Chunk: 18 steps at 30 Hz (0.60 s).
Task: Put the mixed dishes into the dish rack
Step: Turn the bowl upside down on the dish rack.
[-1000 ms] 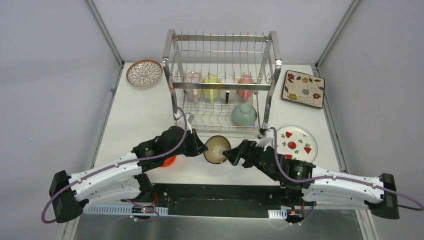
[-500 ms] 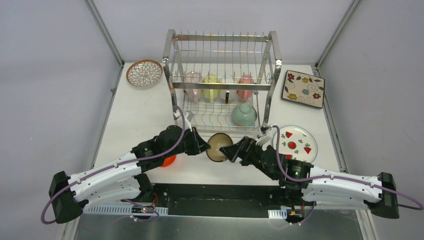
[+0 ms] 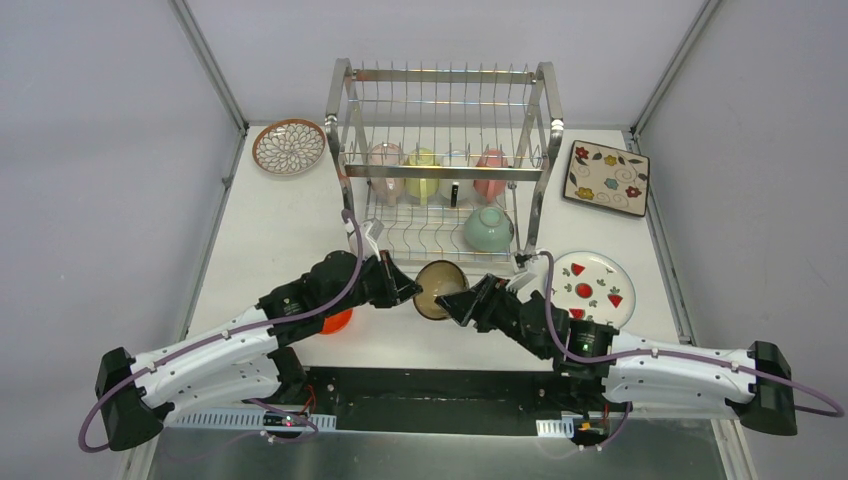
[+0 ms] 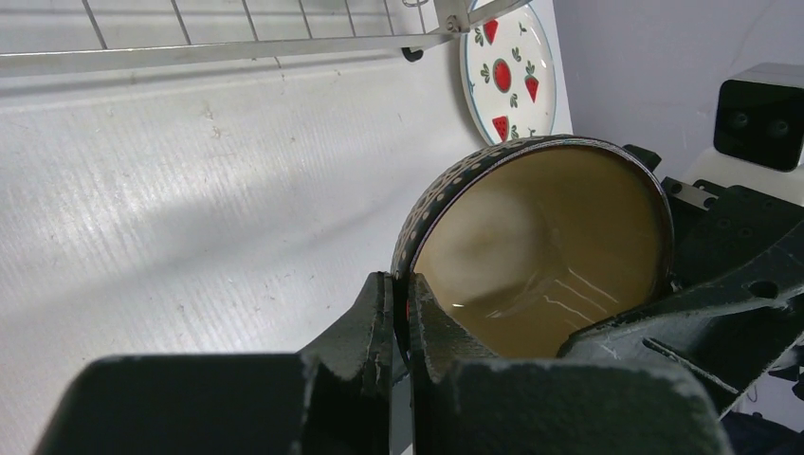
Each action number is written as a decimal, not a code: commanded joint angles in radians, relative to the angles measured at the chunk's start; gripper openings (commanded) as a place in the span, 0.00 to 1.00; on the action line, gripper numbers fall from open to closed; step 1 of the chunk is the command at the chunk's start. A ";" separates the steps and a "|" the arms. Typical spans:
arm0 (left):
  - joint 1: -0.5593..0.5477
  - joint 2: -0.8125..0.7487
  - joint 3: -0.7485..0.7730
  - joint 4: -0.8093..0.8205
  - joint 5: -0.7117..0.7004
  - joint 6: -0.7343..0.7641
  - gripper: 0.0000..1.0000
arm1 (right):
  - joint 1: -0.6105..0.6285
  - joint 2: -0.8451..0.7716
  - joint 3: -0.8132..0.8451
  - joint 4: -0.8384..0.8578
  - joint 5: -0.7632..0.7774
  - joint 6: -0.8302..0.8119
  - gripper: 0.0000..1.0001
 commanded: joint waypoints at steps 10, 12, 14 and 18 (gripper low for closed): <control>0.005 -0.008 -0.009 0.112 -0.020 -0.009 0.00 | 0.001 -0.049 -0.032 0.165 -0.045 -0.007 0.81; 0.005 -0.006 -0.011 0.107 -0.024 -0.004 0.00 | 0.001 -0.052 -0.036 0.172 -0.044 -0.008 0.68; 0.005 -0.004 -0.017 0.102 -0.029 -0.009 0.00 | 0.002 -0.055 -0.040 0.180 -0.046 -0.010 0.61; 0.005 0.000 -0.026 0.098 -0.038 -0.015 0.00 | 0.000 -0.060 -0.051 0.191 -0.042 -0.008 0.56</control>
